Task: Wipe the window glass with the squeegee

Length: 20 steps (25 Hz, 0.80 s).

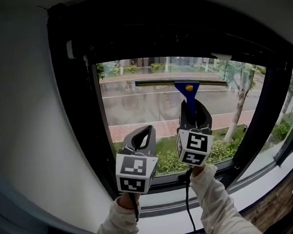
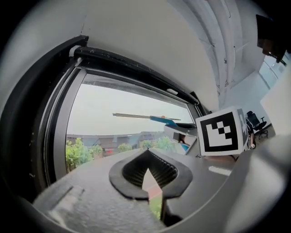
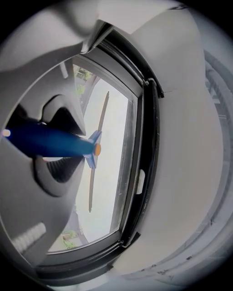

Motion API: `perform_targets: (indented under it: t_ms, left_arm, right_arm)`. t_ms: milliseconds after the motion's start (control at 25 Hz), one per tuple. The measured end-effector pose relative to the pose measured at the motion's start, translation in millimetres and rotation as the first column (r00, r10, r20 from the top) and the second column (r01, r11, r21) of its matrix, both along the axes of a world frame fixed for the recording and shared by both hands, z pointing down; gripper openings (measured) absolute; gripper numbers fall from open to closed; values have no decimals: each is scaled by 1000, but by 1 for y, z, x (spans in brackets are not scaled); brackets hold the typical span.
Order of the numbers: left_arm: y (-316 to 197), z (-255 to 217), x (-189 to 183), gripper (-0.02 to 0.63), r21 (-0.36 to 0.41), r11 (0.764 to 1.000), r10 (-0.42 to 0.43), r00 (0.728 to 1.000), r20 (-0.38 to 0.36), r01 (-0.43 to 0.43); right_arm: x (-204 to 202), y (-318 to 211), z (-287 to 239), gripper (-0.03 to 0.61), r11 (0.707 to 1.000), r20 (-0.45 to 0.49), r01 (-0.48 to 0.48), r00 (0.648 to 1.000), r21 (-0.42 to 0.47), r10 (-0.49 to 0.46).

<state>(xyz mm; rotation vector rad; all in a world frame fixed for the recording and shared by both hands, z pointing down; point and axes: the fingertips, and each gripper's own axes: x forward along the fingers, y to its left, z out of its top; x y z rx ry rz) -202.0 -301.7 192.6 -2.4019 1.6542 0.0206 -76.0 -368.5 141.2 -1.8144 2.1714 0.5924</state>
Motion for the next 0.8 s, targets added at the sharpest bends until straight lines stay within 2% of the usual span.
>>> perform_targets:
  t_ms: [360, 480, 800]
  left_arm:
    - [-1, 82, 6, 1, -141, 990, 21, 1000, -20, -24]
    - [3, 105, 7, 0, -159, 987, 16, 1000, -1, -16]
    - [12, 177, 10, 0, -267, 964, -9, 1000, 29, 16]
  right_arm:
    - [-3, 5, 66, 149, 998, -48, -9, 999, -56, 6]
    - [-4, 7, 90, 149, 997, -61, -10, 998, -83, 5]
    - [-6, 11, 149, 149, 986, -92, -3, 996, -164, -12]
